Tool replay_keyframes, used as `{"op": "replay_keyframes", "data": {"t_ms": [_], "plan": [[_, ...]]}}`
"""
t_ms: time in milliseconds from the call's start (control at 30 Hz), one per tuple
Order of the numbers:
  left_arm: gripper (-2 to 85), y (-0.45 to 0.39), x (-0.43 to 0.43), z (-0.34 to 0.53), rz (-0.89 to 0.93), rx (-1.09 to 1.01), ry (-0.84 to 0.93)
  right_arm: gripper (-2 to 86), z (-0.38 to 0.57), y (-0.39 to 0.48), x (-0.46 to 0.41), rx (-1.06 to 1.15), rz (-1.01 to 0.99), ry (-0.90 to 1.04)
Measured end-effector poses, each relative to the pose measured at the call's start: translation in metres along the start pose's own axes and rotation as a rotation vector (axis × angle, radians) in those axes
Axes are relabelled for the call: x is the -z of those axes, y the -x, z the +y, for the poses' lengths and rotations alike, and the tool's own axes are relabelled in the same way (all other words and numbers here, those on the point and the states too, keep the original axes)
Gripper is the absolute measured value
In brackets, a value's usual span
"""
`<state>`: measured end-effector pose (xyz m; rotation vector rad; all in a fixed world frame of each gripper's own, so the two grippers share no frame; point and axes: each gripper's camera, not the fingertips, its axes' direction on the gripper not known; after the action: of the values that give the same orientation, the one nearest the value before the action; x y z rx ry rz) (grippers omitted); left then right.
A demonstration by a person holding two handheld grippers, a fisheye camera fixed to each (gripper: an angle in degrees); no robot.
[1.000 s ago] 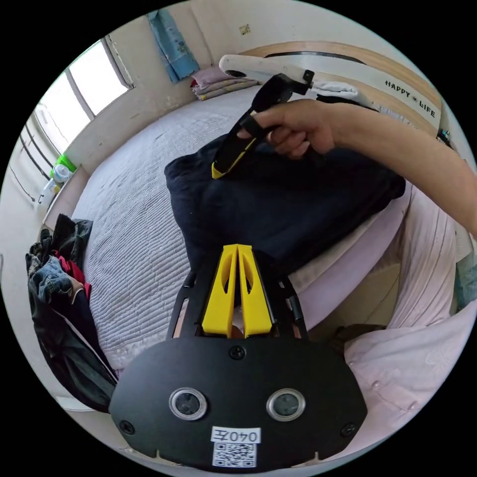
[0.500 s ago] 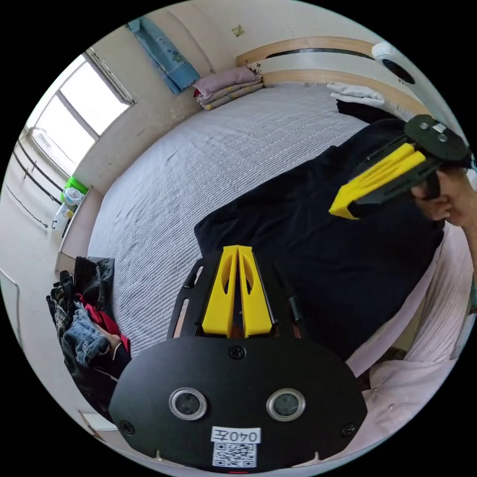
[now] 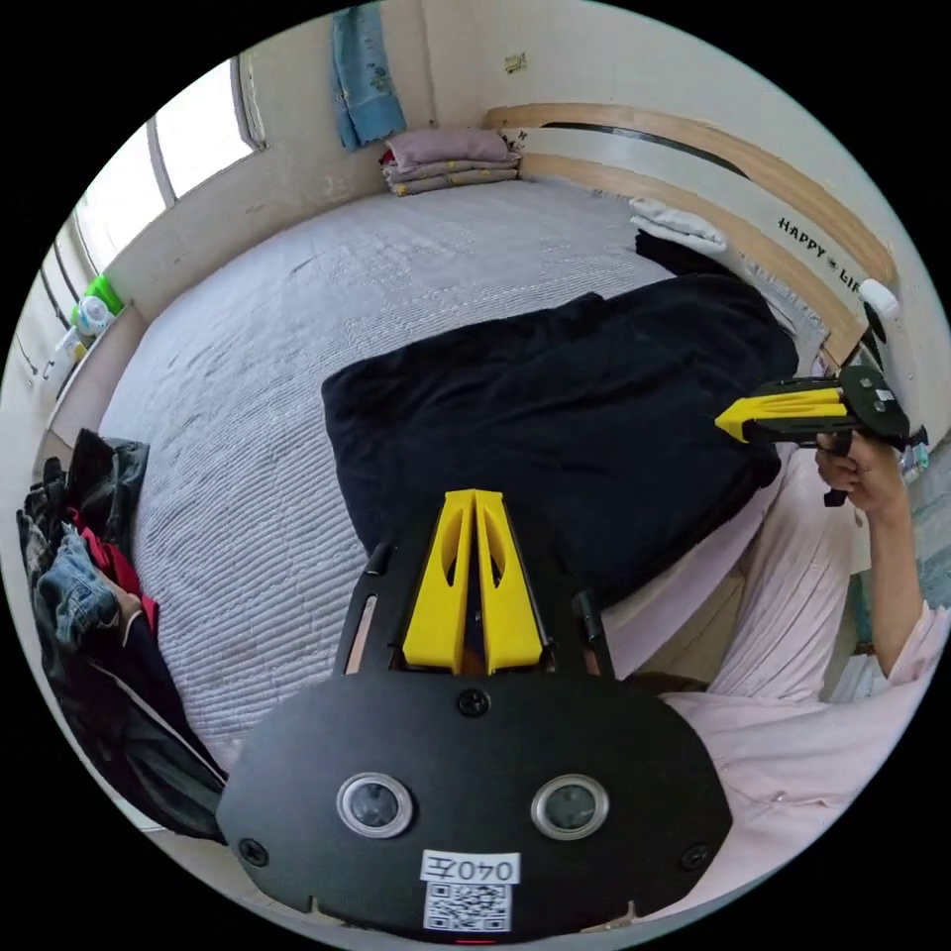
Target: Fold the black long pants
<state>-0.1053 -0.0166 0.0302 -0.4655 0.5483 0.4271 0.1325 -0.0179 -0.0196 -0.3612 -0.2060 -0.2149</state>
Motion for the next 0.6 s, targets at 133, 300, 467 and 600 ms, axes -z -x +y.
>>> {"op": "replay_keyframes", "data": {"t_ms": [133,300,467,600], "plan": [[-0.9,0.038,-0.018,0.016,0.086,0.081,0.028,-0.9,0.005,0.022,-0.009,-0.016,0.047,0.065],[-0.9,0.109,0.042,-0.002,-0.001,0.122,-0.150,0.1,-0.003,0.136,0.037,0.233,0.091,-0.195],[-0.5,0.187,0.007,-0.056,0.159,0.126,-0.015,9.8,-0.031,0.247,0.003,0.423,0.100,-0.188],[1.1,0.226,-0.032,-0.090,0.170,0.113,0.101,12.9,-0.048,0.325,-0.020,0.536,0.126,-0.177]]}}
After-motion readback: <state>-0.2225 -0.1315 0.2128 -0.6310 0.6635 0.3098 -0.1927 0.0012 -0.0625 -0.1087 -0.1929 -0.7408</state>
